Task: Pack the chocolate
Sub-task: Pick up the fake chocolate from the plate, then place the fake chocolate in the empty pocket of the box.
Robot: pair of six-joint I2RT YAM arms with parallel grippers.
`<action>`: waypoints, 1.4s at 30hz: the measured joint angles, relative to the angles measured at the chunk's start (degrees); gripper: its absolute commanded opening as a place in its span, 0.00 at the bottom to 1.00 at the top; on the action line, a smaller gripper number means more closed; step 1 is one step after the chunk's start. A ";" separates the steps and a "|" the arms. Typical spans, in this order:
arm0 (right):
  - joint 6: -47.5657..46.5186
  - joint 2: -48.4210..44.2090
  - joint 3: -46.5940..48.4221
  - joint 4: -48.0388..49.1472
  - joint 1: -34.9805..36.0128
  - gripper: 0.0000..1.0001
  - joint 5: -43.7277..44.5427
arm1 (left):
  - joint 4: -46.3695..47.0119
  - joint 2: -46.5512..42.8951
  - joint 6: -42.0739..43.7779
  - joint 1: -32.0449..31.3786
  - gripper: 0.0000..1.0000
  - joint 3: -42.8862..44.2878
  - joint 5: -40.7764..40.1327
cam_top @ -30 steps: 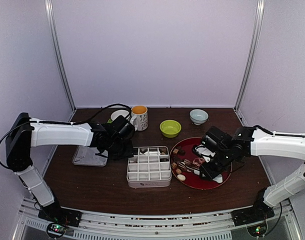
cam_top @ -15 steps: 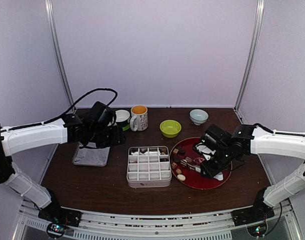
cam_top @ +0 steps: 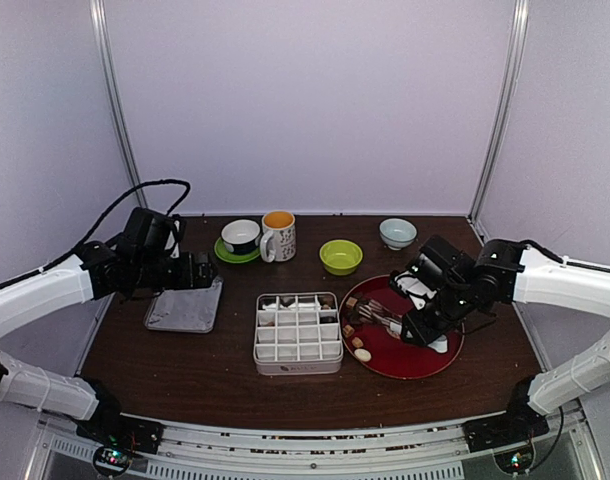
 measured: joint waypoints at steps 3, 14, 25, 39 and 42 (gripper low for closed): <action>0.17 -0.20 0.22 0.02 0.00 0.28 0.00 | 1.84 -1.79 4.07 0.24 0.98 -1.81 0.22; 0.15 -4.98 0.33 -0.37 1.81 0.29 -1.99 | 5.51 -9.51 10.82 0.35 0.98 -7.67 -1.51; 0.11 -6.32 1.49 -0.44 6.93 0.29 -4.79 | 11.15 -16.39 19.15 0.46 0.98 -16.28 -4.42; -0.09 -3.13 1.64 -0.44 9.40 0.28 -5.18 | 13.00 -14.93 20.63 1.84 0.98 -16.28 -10.60; -0.28 -1.42 2.45 -0.22 9.77 0.28 -5.18 | 13.00 -14.93 20.63 1.97 0.98 -16.28 -10.78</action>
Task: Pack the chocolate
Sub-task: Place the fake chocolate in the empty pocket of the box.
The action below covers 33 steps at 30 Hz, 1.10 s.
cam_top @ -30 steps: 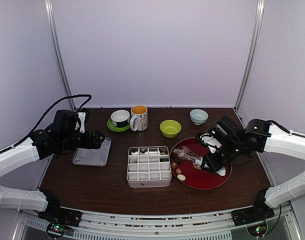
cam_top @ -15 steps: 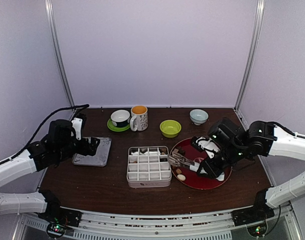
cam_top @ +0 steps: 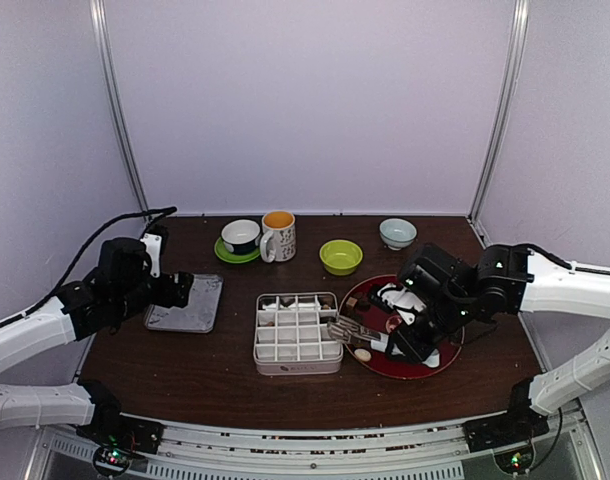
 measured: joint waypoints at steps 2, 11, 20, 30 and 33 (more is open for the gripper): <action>-0.09 0.90 0.52 0.20 0.09 0.29 0.00 | 0.00 0.00 0.00 0.24 0.98 0.00 -0.02; -0.90 3.98 2.01 1.05 0.26 0.34 0.50 | -0.04 0.09 0.20 0.94 0.98 0.00 -0.17; -1.20 4.70 2.71 1.38 0.31 0.43 2.36 | -0.04 1.25 0.66 1.44 0.98 0.31 -0.17; -1.09 4.68 2.82 1.60 0.31 0.42 4.22 | 1.29 2.38 1.11 6.93 0.98 0.28 1.16; -0.92 4.68 2.82 1.62 0.31 0.42 5.46 | 4.17 2.38 1.77 9.94 0.98 -0.76 1.38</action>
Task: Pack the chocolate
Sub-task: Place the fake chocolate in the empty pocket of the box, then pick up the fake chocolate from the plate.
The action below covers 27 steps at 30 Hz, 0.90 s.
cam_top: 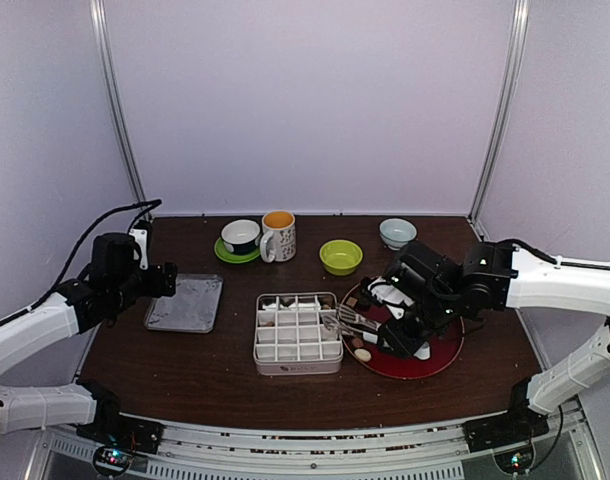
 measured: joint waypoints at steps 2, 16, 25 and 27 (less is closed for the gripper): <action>0.31 -0.11 0.00 0.04 0.00 0.41 0.79 | 2.23 0.02 0.98 2.12 0.98 -1.27 0.02; 2.97 -6.82 -2.40 1.18 -1.25 0.40 3.48 | 16.81 4.72 8.74 9.16 0.98 -4.74 -2.84; 4.04 -8.63 -4.33 1.11 -2.12 0.40 3.72 | 30.69 7.45 14.03 12.31 0.98 -8.90 -2.60; 4.17 -8.68 -4.66 1.07 -2.12 0.40 3.69 | 35.15 9.03 14.95 12.68 0.98 -10.99 -2.47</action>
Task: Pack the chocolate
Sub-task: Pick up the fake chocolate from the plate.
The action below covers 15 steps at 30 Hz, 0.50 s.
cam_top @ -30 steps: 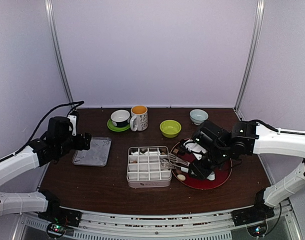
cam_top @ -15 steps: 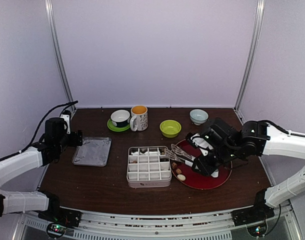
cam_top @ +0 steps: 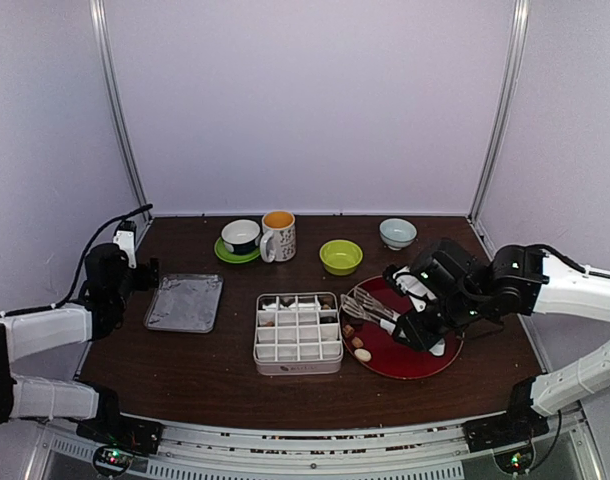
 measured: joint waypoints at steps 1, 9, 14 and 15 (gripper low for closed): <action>0.02 -0.04 -0.13 -0.04 -0.04 0.40 -0.02 | 1.53 0.79 0.33 0.11 0.98 -0.76 0.09; 0.20 -0.31 -1.18 -0.28 -0.52 0.39 -0.04 | 12.74 8.20 2.67 0.48 0.98 -3.78 0.59; 0.22 -0.83 -2.16 -0.35 -0.59 0.39 -0.09 | 14.80 9.38 4.02 2.08 0.98 -3.06 2.99; 0.20 -0.85 -2.29 -0.37 -0.61 0.39 -0.09 | 14.88 9.57 4.15 2.71 0.98 -2.82 3.78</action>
